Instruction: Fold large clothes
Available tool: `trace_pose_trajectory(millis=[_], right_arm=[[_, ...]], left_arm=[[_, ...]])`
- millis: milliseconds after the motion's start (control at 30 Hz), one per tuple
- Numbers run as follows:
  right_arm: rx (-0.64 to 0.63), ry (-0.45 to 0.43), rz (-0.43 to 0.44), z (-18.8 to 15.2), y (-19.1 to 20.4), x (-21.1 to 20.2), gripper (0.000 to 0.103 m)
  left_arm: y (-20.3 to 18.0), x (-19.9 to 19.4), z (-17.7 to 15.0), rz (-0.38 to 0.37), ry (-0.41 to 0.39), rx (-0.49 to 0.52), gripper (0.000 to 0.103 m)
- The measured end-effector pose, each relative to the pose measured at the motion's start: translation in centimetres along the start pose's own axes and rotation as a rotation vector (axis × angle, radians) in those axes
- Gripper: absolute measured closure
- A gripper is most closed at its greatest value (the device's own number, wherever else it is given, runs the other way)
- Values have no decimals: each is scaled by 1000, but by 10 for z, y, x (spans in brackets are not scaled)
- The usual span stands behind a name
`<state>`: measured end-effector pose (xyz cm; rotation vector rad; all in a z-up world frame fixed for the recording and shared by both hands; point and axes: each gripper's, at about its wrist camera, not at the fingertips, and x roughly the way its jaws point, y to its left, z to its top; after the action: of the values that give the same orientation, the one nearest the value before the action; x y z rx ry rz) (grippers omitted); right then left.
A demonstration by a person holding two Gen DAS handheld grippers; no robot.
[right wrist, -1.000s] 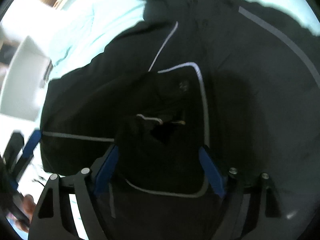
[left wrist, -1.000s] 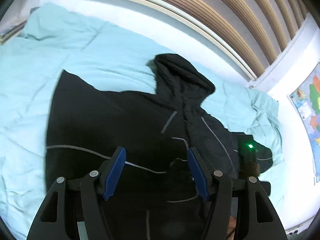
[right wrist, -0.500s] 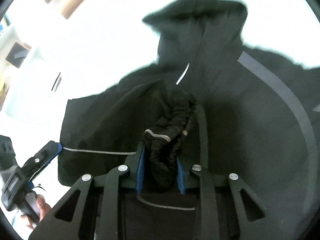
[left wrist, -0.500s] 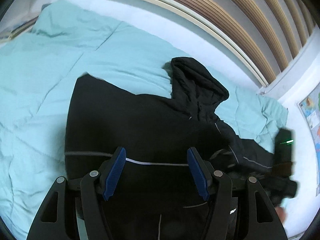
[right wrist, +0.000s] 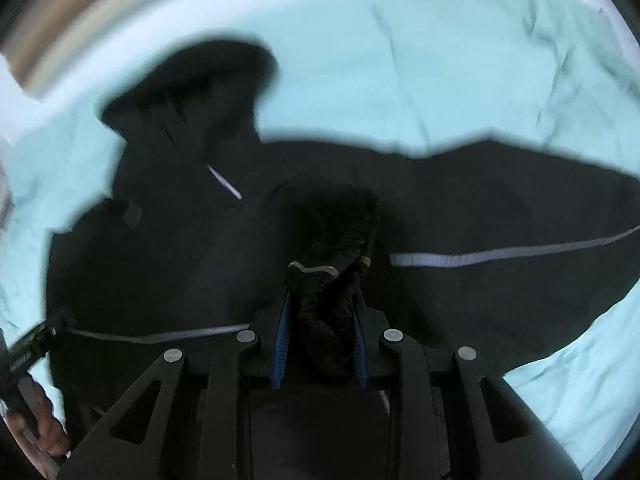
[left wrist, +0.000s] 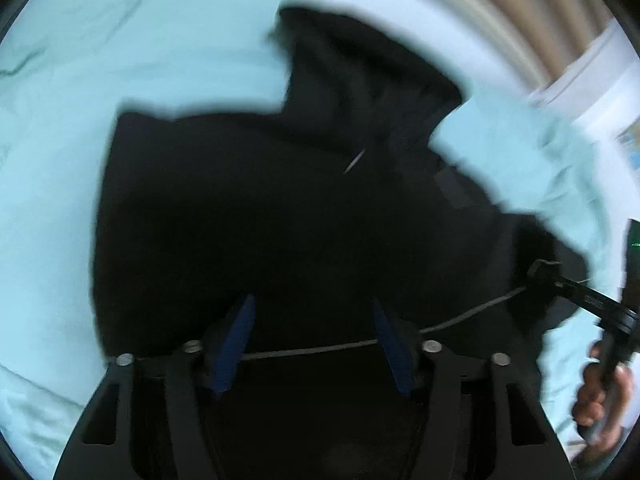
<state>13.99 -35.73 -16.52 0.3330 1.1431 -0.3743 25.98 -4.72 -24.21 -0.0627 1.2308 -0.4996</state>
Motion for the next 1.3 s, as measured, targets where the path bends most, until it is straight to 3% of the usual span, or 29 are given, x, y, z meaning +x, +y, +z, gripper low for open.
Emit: trace_pose_trajectory(millis=[33,167,300,367,500,567,733,833,900,967,1067,1167,1300], right_arm=[[-16,25,-23,-6,-2,20,73],[-26,45,-18,-17,-16,48,71],[-23,52,7,-11,-22,40,70],[-48,42,-9,-14,-28,23,67],[-94,-24,14,-13,-10,-21,59],[-127,-67,32,-15,3,-37,43],[-148,-126,13,-17,26,-39,43],[-187,-264,-129,-28,35,-60,44],[-225,-314,-123,-34,38,-73,44],[-242,-246,-70,-34,40,-63,44],[-213,-93,-5,-33,33,-16,44],[-170,16,-18,-37,20,29,49],[-157,45,21,-39,12,41,49]], left_arm=[[0,9,-2,24,4,8,52],[-5,13,-6,63,-14,56,52],[-10,3,-6,72,-16,81,52],[-11,-11,-2,23,-29,73,52],[-24,-46,-1,-70,-98,69,51],[-34,-53,-1,-86,-115,73,50],[-47,-30,-3,-52,-61,79,50],[-43,-13,-14,-38,-26,59,50],[-41,-2,-19,-19,-12,50,50],[-40,9,-20,4,-10,36,50],[-39,17,-19,37,-6,34,50],[-43,19,-16,68,2,41,50],[-46,21,-16,102,5,48,50]])
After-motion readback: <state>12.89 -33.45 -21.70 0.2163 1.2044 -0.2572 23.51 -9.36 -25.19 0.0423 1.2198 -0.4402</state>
